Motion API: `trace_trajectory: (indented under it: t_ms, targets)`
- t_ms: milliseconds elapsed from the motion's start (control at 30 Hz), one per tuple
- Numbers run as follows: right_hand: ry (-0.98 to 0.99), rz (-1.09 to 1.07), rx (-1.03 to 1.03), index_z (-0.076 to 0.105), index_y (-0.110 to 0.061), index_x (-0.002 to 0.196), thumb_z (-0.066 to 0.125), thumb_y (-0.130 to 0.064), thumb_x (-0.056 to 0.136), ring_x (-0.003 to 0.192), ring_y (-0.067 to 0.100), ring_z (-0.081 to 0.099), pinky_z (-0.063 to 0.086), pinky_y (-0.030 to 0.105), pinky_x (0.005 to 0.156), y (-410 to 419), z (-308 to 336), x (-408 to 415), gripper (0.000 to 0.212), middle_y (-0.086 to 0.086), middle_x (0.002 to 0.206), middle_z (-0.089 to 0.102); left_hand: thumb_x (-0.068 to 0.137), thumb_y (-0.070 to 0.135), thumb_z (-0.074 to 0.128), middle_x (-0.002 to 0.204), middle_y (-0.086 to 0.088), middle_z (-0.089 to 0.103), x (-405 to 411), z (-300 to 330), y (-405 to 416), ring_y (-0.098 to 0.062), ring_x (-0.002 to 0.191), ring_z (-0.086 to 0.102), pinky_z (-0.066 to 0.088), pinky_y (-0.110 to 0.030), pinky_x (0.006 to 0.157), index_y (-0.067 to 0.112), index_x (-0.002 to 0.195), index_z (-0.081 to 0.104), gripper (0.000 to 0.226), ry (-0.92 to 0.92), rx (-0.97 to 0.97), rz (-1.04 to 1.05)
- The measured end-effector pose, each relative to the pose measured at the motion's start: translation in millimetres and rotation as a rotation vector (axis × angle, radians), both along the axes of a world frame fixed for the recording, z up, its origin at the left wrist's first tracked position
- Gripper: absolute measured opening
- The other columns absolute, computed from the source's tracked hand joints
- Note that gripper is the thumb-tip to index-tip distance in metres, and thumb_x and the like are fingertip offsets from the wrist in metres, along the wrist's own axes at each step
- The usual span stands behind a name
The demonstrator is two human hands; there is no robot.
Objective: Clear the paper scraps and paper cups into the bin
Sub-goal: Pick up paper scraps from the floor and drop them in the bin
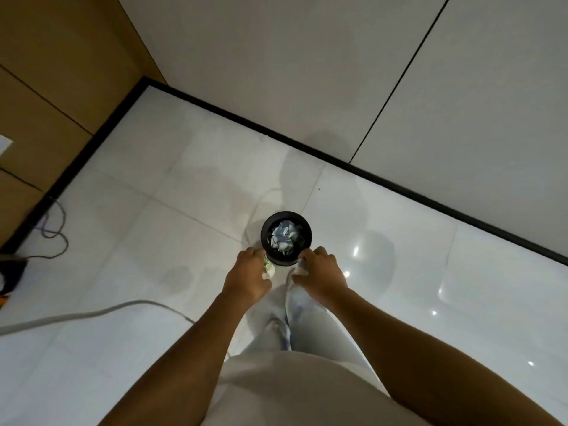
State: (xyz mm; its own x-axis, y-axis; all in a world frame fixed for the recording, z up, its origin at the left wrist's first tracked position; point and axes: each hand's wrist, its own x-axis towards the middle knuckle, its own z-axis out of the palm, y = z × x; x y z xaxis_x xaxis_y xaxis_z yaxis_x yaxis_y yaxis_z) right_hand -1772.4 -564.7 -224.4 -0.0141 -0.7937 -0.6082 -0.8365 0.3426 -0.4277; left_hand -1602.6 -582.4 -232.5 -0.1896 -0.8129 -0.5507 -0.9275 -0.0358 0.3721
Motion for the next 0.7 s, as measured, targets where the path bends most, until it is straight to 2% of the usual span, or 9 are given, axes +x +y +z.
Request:
trace_trajectory:
  t_ms: [233,400,533,633,700]
  targets:
    - [-0.018,-0.037,0.09,0.049,-0.019,0.123,0.062,-0.027,0.083,0.109,0.028,0.046,0.049,0.036,0.086,-63.1,-56.2,-15.7,0.043,0.007,0.118,0.048,0.08,0.019,0.068,0.13,-0.008,0.045,-26.4,-52.1,-63.0,-0.023,0.12,0.04,0.043,-0.032,0.091,0.012,0.135,0.039,0.063,-0.001,0.089,0.098]
    - [-0.047,-0.092,0.118,0.047,-0.019,0.126,0.06,-0.027,0.086,0.112,0.028,0.045,0.047,0.038,0.091,-95.7,-130.6,-7.9,0.042,0.007,0.125,0.047,0.079,0.019,0.069,0.125,-0.006,0.048,-36.3,-126.5,-97.2,-0.022,0.116,0.043,0.044,-0.029,0.085,0.013,0.128,0.044,0.055,0.002,0.096,0.218]
    - [-0.077,-0.137,0.107,0.044,-0.019,0.133,0.065,-0.032,0.087,0.119,0.029,0.044,0.046,0.039,0.093,-125.4,-203.3,-2.1,0.052,0.009,0.131,0.046,0.075,0.016,0.071,0.12,-0.009,0.051,-23.8,-193.8,-104.8,-0.023,0.111,0.045,0.039,-0.026,0.081,0.011,0.125,0.047,0.056,0.011,0.102,0.304]
    - [-0.089,-0.144,0.103,0.04,-0.02,0.139,0.065,-0.026,0.087,0.123,0.032,0.045,0.048,0.044,0.096,-143.8,-254.8,2.8,0.058,0.01,0.136,0.045,0.075,0.016,0.071,0.121,-0.009,0.051,-13.1,-236.0,-103.0,-0.023,0.111,0.046,0.04,-0.026,0.081,0.011,0.127,0.046,0.058,-0.002,0.092,0.321]
    - [-0.09,-0.122,0.138,0.032,-0.023,0.145,0.065,-0.023,0.085,0.131,0.033,0.038,0.045,0.046,0.101,-151.2,-287.7,5.9,0.068,0.008,0.146,0.039,0.076,0.016,0.071,0.122,-0.008,0.051,-11.2,-260.4,-101.3,-0.023,0.112,0.046,0.04,-0.026,0.081,0.012,0.128,0.046,0.059,0.0,0.096,0.302]
